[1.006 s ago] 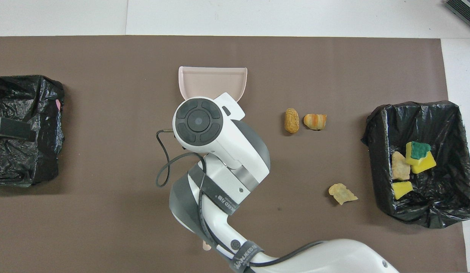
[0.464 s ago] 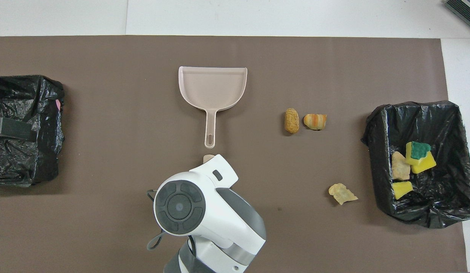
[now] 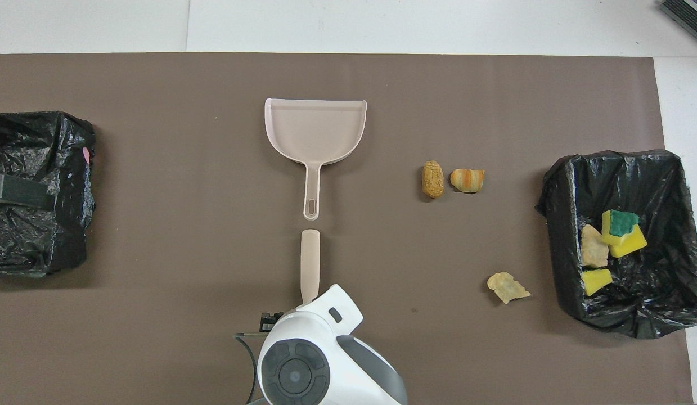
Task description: Sweep and dump trash in bin
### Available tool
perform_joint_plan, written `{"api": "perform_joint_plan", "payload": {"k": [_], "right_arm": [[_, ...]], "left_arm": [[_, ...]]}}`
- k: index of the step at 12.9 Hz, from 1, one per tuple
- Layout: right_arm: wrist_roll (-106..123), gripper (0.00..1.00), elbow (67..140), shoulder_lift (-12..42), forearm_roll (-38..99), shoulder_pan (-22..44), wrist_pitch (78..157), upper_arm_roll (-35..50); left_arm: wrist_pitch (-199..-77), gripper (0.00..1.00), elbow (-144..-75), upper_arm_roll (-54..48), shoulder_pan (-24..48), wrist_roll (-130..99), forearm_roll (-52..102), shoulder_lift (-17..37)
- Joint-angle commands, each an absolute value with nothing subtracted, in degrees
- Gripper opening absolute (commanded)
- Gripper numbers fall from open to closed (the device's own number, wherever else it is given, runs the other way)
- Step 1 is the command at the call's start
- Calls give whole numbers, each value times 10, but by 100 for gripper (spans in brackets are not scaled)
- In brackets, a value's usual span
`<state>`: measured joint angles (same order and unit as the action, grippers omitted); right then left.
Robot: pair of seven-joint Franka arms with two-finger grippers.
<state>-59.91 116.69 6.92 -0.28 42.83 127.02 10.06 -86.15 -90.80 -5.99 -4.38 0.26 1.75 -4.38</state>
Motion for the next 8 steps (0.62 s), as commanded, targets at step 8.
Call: {"api": "perform_joint_plan", "payload": {"k": [8], "right_arm": [[-624,76,1200,96,1,454,1313,98]], "left_arm": [[-1124,100,-916,-76,122,-96,65,99]]}}
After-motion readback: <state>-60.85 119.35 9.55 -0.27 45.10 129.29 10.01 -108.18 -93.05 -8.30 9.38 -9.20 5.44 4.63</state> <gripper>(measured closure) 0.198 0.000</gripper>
